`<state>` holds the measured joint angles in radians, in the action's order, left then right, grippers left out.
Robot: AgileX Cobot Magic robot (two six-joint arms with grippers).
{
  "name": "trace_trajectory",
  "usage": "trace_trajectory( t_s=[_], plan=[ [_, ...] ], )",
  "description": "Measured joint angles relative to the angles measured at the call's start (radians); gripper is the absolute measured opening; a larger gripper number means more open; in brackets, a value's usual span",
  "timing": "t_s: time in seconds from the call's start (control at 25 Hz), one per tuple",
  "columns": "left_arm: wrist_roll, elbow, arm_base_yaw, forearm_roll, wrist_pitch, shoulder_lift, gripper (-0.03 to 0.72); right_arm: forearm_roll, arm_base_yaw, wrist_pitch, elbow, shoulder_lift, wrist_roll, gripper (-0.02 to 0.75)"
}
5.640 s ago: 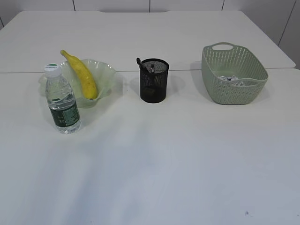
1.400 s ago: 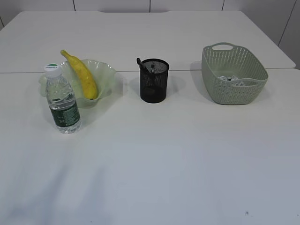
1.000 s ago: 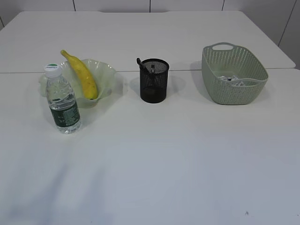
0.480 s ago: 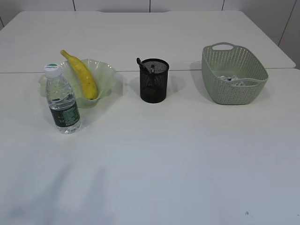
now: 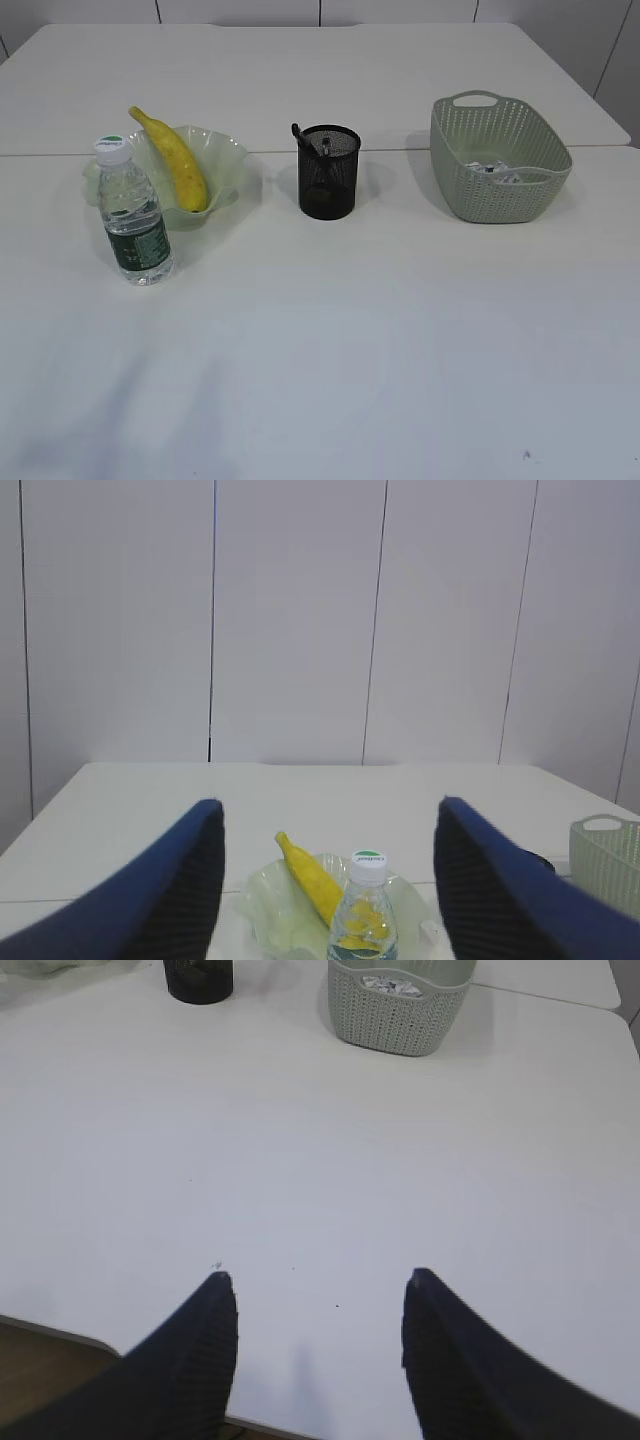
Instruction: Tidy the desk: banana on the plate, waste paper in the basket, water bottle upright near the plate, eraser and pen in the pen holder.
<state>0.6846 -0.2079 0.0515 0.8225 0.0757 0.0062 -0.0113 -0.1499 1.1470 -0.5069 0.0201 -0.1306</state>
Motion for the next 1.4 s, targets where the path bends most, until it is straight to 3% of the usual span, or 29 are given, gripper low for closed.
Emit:
trace_trajectory(
  t_s=[0.24, 0.44, 0.68, 1.2, 1.4],
  plan=[
    [-0.223, 0.000, 0.000, -0.220, 0.033, 0.000, 0.465, 0.000, 0.000, 0.000, 0.000, 0.000, 0.000, 0.395],
    [-0.305, -0.018, 0.000, -0.335, 0.110, 0.000, 0.465, 0.000, 0.000, 0.000, 0.000, 0.000, 0.000, 0.395],
    [-0.392, -0.040, 0.000, -0.433, 0.177, 0.000, 0.465, 0.000, 0.000, 0.000, 0.000, 0.000, 0.000, 0.395],
    [-0.408, -0.121, 0.000, -0.515, 0.387, 0.000, 0.465, 0.000, 0.000, 0.000, 0.000, 0.000, 0.000, 0.395],
    [-0.545, -0.121, 0.000, -0.640, 0.400, 0.000, 0.465, 0.000, 0.000, 0.000, 0.000, 0.000, 0.000, 0.395]
  ],
)
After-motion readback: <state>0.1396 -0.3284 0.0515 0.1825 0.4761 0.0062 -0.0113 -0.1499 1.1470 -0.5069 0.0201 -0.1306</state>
